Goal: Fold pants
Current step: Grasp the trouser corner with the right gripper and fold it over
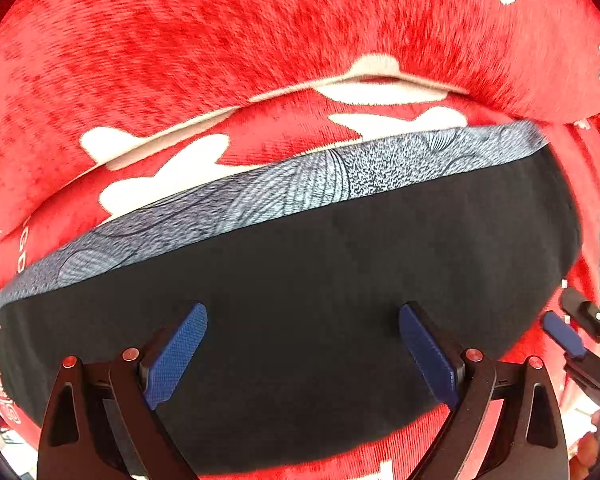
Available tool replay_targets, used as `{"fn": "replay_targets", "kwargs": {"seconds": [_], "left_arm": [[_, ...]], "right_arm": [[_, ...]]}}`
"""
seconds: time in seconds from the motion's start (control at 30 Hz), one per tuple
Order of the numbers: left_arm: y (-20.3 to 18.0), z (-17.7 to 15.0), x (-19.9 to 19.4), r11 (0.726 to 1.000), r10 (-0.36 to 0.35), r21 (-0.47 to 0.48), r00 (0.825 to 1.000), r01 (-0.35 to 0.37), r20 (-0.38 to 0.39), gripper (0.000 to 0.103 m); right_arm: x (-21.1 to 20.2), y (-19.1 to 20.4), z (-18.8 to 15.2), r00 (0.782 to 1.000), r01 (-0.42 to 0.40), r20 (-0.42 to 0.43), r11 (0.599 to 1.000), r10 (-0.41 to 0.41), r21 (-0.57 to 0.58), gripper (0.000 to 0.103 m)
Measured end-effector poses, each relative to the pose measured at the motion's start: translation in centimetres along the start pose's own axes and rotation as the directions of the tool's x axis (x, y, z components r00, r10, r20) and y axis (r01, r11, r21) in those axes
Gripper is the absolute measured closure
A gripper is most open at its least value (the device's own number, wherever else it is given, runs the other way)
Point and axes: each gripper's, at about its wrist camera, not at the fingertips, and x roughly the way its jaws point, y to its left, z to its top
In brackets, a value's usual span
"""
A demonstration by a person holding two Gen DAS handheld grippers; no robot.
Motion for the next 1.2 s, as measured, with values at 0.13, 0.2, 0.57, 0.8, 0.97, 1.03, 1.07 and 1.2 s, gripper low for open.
{"fn": "replay_targets", "kwargs": {"seconds": [0.13, 0.2, 0.57, 0.8, 0.97, 1.03, 1.07, 1.2], "left_arm": [[-0.3, 0.5, 0.7, 1.000, -0.002, -0.015, 1.000, 0.002, 0.010, 0.005], [-0.5, 0.6, 0.7, 1.000, 0.004, 0.001, 1.000, -0.004, 0.022, 0.005], [-1.4, 5.6, -1.9, 0.998, 0.057, -0.042, 0.988, -0.052, 0.142, 0.027], [-3.1, 7.4, 1.5, 0.996, 0.083, -0.042, 0.990, -0.079, 0.110, 0.027], [-1.2, 8.7, 0.4, 0.998, -0.005, -0.058, 0.997, 0.010, 0.076, 0.027], [0.2, 8.9, -0.8, 0.997, -0.021, -0.076, 0.994, 0.029, 0.105, 0.027], [1.2, 8.7, -1.8, 0.996, -0.028, -0.077, 0.991, 0.038, 0.127, 0.027], [5.2, 6.6, -4.3, 0.994, -0.044, -0.091, 0.985, 0.060, 0.166, 0.022]], "right_arm": [[0.4, -1.0, 0.8, 0.998, -0.063, 0.029, 0.998, 0.063, 0.018, 0.057], [0.9, -1.0, 1.6, 0.993, -0.100, 0.057, 0.995, 0.099, 0.015, 0.056], [2.1, 1.3, 3.4, 0.972, -0.232, 0.037, 0.973, 0.232, -0.023, 0.089], [0.5, 7.3, 1.8, 0.972, -0.231, -0.013, 0.939, 0.235, -0.255, 0.089], [0.5, 11.8, 0.0, 0.978, -0.203, -0.034, 0.895, 0.206, -0.398, 0.089], [0.4, 13.6, -0.9, 0.983, -0.178, -0.038, 0.871, 0.181, -0.458, 0.089], [0.4, 14.4, -1.5, 0.986, -0.161, -0.040, 0.855, 0.163, -0.493, 0.089], [0.5, 18.2, -4.8, 0.997, -0.080, -0.040, 0.757, 0.072, -0.649, 0.089]]}}
